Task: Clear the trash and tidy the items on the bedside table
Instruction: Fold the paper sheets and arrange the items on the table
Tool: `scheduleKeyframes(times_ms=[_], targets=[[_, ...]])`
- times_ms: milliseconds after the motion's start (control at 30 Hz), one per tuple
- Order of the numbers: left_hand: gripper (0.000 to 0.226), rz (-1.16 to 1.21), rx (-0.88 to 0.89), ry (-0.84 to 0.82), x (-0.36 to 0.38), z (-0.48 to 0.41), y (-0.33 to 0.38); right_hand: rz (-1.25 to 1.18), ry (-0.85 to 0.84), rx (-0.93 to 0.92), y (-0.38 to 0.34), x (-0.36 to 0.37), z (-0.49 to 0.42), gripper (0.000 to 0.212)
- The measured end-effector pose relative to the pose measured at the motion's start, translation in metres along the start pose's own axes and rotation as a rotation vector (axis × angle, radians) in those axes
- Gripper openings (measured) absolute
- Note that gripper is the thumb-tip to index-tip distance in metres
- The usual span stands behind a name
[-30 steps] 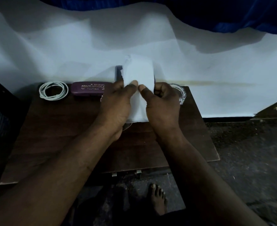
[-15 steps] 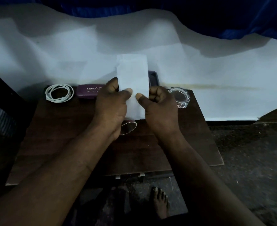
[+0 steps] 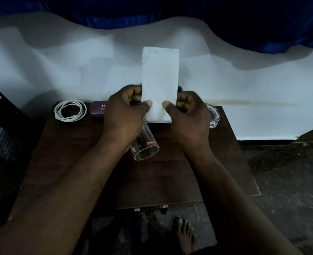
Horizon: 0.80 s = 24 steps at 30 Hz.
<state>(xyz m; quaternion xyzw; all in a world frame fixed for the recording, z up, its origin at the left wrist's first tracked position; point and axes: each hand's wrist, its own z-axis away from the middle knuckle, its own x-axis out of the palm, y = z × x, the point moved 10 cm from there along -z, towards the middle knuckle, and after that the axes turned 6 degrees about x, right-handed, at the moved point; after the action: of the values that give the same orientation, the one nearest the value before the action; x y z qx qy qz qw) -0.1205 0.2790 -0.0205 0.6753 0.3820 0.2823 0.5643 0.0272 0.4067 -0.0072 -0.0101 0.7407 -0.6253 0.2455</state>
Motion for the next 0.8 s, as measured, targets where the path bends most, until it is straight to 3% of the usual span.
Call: scheduleKeyframes(times_ms=[267, 400, 800], targets=[[0.032, -0.206, 0.148, 0.169, -0.002, -0.025, 0.010, 0.048, 0.095, -0.073, -0.002, 0.007, -0.026, 0.016], [0.021, -0.312, 0.224, 0.071, 0.015, -0.040, 0.014, 0.095, 0.176, -0.085, 0.001, 0.008, -0.045, 0.024], [0.055, -0.506, 0.269, -0.131, 0.057, -0.070, 0.000, 0.198, 0.217, -0.163, 0.007, 0.022, -0.078, 0.009]])
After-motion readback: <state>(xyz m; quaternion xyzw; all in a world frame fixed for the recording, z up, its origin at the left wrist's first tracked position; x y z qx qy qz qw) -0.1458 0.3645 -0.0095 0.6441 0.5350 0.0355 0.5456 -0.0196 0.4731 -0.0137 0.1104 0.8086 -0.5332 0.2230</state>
